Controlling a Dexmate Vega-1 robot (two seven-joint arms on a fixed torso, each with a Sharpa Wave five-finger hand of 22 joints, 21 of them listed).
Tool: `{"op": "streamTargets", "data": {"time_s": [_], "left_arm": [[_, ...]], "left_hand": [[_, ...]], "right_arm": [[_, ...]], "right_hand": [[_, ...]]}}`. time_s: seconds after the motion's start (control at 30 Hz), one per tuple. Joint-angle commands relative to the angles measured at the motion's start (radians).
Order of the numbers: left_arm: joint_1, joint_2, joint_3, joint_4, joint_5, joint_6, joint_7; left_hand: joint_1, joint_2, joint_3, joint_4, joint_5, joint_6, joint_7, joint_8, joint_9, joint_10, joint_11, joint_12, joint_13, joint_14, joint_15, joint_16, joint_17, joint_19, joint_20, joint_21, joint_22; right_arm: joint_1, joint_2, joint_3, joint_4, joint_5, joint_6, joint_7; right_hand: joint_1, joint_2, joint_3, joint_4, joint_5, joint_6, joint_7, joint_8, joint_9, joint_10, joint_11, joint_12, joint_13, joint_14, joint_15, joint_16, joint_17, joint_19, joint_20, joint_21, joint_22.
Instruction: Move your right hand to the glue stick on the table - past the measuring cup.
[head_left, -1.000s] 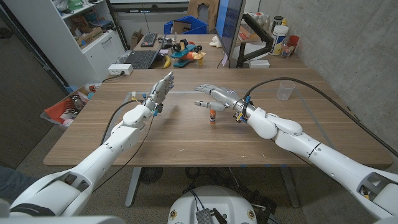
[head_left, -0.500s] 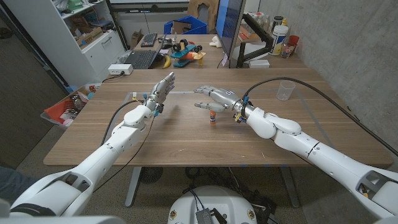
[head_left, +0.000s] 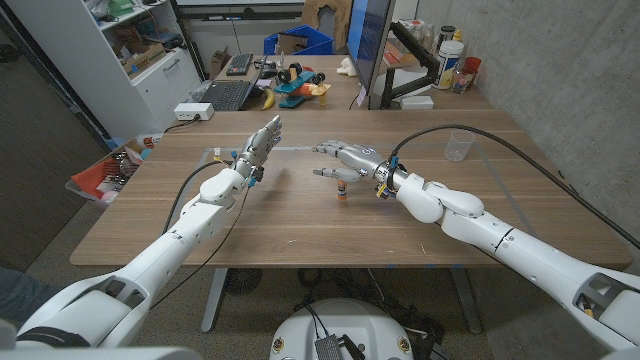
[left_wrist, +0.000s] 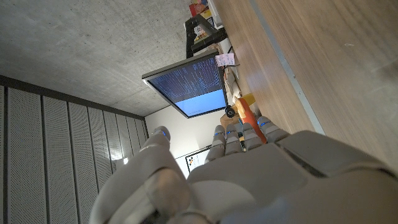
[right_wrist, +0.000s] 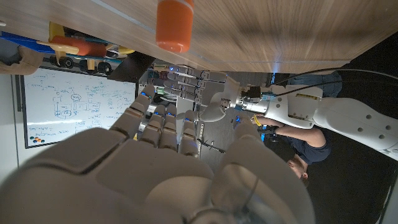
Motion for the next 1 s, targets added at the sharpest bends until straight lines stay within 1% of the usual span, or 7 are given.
{"op": "streamTargets", "data": {"time_s": [0.03, 0.4, 0.57, 0.77, 0.87, 1.0], "left_arm": [[0.000, -0.002, 0.001, 0.001, 0.002, 0.001, 0.002], [-0.007, -0.008, 0.003, 0.014, 0.002, -0.006, -0.005], [-0.009, -0.010, 0.004, 0.019, 0.001, -0.007, -0.007], [-0.009, -0.010, 0.003, 0.023, 0.000, -0.010, -0.010], [-0.010, -0.009, 0.003, 0.024, 0.001, -0.010, -0.011], [-0.013, -0.011, 0.004, 0.032, -0.001, -0.013, -0.017]], "left_hand": [[0.000, 0.006, 0.002, -0.009, -0.004, 0.005, 0.000, 0.005, 0.003, 0.000, 0.000, 0.004, 0.002, -0.003, 0.005, 0.004, 0.005, 0.002, 0.010, -0.002, 0.002], [-0.001, 0.006, 0.001, -0.010, -0.004, 0.007, -0.001, 0.005, 0.003, 0.000, 0.003, 0.004, 0.002, -0.003, 0.005, 0.004, 0.005, 0.001, 0.011, -0.003, 0.002], [-0.002, 0.006, 0.001, -0.011, -0.004, 0.007, 0.000, 0.005, 0.003, -0.001, 0.000, 0.004, 0.002, -0.003, 0.004, 0.004, 0.005, 0.001, 0.011, -0.003, 0.002], [-0.003, 0.006, 0.001, -0.011, -0.004, 0.007, 0.000, 0.005, 0.003, -0.001, 0.001, 0.004, 0.002, -0.003, 0.005, 0.004, 0.005, 0.001, 0.011, -0.003, 0.002], [-0.003, 0.006, 0.001, -0.012, -0.004, 0.007, -0.001, 0.005, 0.003, 0.000, 0.001, 0.004, 0.002, -0.003, 0.004, 0.004, 0.005, 0.001, 0.011, -0.003, 0.002], [-0.004, 0.006, 0.001, -0.012, -0.004, 0.007, 0.000, 0.005, 0.003, 0.000, 0.002, 0.004, 0.002, -0.003, 0.005, 0.004, 0.005, 0.000, 0.012, -0.003, 0.002]], "right_arm": [[0.008, -0.002, -0.016, 0.001, -0.026, -0.017, 0.002], [0.012, -0.006, -0.025, -0.006, -0.048, -0.037, 0.003], [0.012, -0.006, -0.028, -0.005, -0.049, -0.041, 0.006], [0.015, -0.003, -0.039, -0.004, -0.060, -0.049, 0.011], [0.015, -0.002, -0.040, -0.005, -0.060, -0.052, 0.012], [0.015, 0.000, -0.044, -0.006, -0.064, -0.057, 0.012]], "right_hand": [[0.007, -0.011, 0.003, -0.005, 0.008, 0.012, 0.002, 0.005, 0.003, 0.012, -0.001, 0.003, 0.005, 0.012, 0.001, 0.001, 0.003, 0.000, -0.002, 0.004, 0.001], [0.006, -0.012, 0.003, -0.005, 0.009, 0.014, 0.000, 0.004, 0.003, 0.013, -0.006, 0.003, 0.005, 0.012, -0.001, 0.001, 0.003, 0.002, -0.003, 0.005, 0.001], [0.006, -0.012, 0.003, -0.005, 0.010, 0.017, -0.002, 0.005, 0.003, 0.014, -0.008, 0.003, 0.006, 0.014, -0.003, 0.001, 0.003, 0.002, -0.004, 0.005, 0.001], [0.005, -0.012, 0.004, -0.004, 0.011, 0.019, -0.003, 0.005, 0.003, 0.016, -0.006, 0.003, 0.006, 0.017, -0.005, 0.002, 0.004, 0.002, -0.004, 0.005, 0.001], [0.005, -0.012, 0.004, -0.004, 0.012, 0.021, -0.003, 0.005, 0.003, 0.018, -0.009, 0.004, 0.006, 0.019, -0.005, 0.002, 0.004, 0.002, -0.004, 0.005, 0.001], [0.005, -0.012, 0.004, -0.004, 0.012, 0.024, -0.003, 0.006, 0.003, 0.021, -0.006, 0.005, 0.006, 0.020, -0.007, 0.002, 0.004, 0.003, -0.005, 0.005, 0.001]]}}
